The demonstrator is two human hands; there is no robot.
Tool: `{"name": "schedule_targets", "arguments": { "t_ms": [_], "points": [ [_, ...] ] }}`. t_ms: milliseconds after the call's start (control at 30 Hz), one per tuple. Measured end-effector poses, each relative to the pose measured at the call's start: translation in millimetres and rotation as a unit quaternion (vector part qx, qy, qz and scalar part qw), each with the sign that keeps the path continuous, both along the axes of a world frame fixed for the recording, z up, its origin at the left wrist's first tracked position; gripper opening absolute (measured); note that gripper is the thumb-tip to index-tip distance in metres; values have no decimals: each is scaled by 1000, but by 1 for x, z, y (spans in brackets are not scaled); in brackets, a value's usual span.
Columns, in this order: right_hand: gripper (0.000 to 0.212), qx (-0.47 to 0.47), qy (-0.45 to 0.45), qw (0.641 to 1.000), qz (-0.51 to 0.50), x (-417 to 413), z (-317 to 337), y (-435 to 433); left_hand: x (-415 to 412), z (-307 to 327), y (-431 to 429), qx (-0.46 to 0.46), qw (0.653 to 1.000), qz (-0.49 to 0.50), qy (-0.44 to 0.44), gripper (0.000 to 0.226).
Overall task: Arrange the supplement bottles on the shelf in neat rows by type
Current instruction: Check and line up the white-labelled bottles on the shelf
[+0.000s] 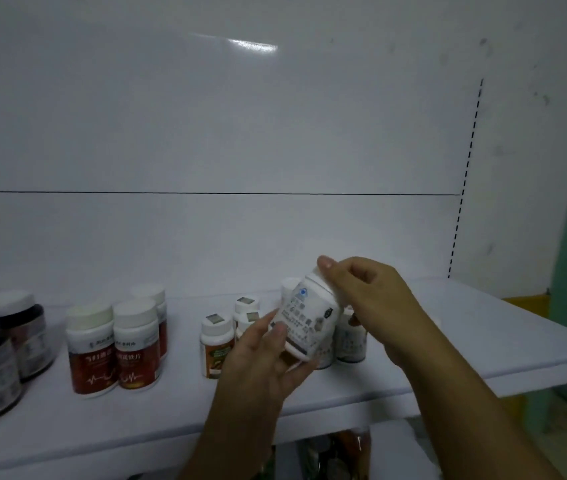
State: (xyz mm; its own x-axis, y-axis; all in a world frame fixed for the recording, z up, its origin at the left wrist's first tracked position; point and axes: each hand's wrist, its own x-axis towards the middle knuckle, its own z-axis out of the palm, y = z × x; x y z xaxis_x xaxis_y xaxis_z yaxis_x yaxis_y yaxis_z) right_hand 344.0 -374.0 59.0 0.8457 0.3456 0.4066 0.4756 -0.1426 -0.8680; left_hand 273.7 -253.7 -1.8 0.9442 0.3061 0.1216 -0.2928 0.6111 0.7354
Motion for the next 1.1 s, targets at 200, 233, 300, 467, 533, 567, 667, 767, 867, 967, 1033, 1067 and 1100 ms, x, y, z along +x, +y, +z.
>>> {"name": "schedule_targets", "arguments": {
  "t_ms": [200, 233, 300, 467, 533, 567, 667, 767, 867, 967, 1033, 1067, 1100],
  "points": [
    [17, 115, 99, 987, 55, -12, -20, -4, -7, -4, 3, -65, 996, -57, 29, 49],
    [15, 128, 103, 985, 52, -13, -23, -4, -8, -4, 2, -69, 995, -65, 34, 49],
    [13, 143, 102, 983, 46, -15, -25, -3, -7, -5, 2, -70, 994, -83, 33, 49],
    [13, 191, 106, 975, 39, -15, -28, -3, -6, -2, 2, -33, 994, -103, 35, 43],
    [15, 224, 112, 967, 45, -16, -30, -1, -6, -1, 2, -25, 995, -92, 24, 46],
    [19, 240, 111, 963, 48, -17, -30, 0, -7, -1, 2, -20, 996, -88, 19, 47],
    [33, 246, 96, 964, 43, -20, -33, 4, -8, -2, 4, 20, 996, -82, 7, 53],
    [38, 246, 88, 964, 42, -22, -37, 7, -6, -4, 5, 36, 997, -67, 19, 58],
    [42, 291, 110, 946, 88, -23, -39, 5, -8, -6, 5, -1, 990, -140, 19, 67],
    [39, 317, 133, 929, 136, -23, -42, 6, -11, -5, 10, -40, 974, -222, 30, 56],
    [37, 317, 142, 927, 139, -22, -45, 9, -7, -6, 13, -56, 981, -188, 17, 50],
    [38, 308, 140, 933, 127, -22, -46, 12, -5, -7, 14, -49, 985, -163, -1, 50],
    [40, 291, 129, 942, 107, -23, -47, 14, -3, -11, 14, -19, 991, -129, -12, 54]
  ]
}}
